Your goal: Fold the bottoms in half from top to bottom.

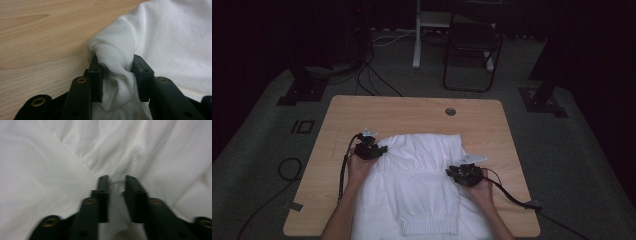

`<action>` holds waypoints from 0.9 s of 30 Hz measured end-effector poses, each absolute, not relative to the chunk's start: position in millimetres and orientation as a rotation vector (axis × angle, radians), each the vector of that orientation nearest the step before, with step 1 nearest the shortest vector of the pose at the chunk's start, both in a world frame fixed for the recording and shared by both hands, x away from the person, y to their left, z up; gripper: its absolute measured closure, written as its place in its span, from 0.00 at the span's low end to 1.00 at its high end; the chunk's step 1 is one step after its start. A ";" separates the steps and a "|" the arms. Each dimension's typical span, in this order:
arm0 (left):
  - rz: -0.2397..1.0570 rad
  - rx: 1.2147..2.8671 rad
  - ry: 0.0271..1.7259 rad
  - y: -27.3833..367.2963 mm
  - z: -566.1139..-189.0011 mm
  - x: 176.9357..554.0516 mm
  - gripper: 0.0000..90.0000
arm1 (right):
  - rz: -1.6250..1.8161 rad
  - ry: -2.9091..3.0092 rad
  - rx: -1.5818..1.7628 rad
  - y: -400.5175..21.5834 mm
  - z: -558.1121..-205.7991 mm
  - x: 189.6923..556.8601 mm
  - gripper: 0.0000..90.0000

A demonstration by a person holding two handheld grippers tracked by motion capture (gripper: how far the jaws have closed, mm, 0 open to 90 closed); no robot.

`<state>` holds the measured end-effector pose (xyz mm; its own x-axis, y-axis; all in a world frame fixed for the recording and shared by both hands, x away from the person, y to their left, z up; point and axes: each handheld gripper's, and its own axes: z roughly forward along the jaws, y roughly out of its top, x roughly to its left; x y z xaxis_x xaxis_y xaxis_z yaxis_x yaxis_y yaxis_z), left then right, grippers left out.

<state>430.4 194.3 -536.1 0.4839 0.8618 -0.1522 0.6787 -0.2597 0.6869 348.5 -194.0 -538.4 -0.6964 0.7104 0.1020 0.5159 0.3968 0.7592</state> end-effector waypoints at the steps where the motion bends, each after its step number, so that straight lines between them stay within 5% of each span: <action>1: 0.329 2.020 1.266 194.6 -536.3 430.4 0.74 | 1.206 2.393 1.088 -197.9 -532.0 351.6 0.86; 3: 0.325 2.019 1.263 195.3 -536.4 430.8 0.74 | 1.211 2.308 1.116 -205.5 -517.7 361.6 0.82; 11: 0.305 2.000 1.263 197.2 -537.3 431.6 0.74 | 1.238 2.168 1.434 -221.5 -508.5 464.5 0.34; 13: 0.302 1.999 1.262 197.7 -537.4 431.8 0.74 | 1.231 2.175 1.450 -221.4 -511.5 470.6 0.32; 20: 0.270 1.978 1.287 198.8 -536.6 433.3 0.70 | 1.153 2.288 1.477 -213.5 -539.2 486.9 0.32; 24: 0.201 1.930 1.337 210.9 -534.7 440.5 0.52 | 1.115 2.316 1.408 -208.2 -539.2 480.5 0.46; 27: 0.162 1.890 1.341 216.8 -536.4 443.4 0.49 | 1.089 2.335 1.357 -202.8 -539.1 474.7 0.60</action>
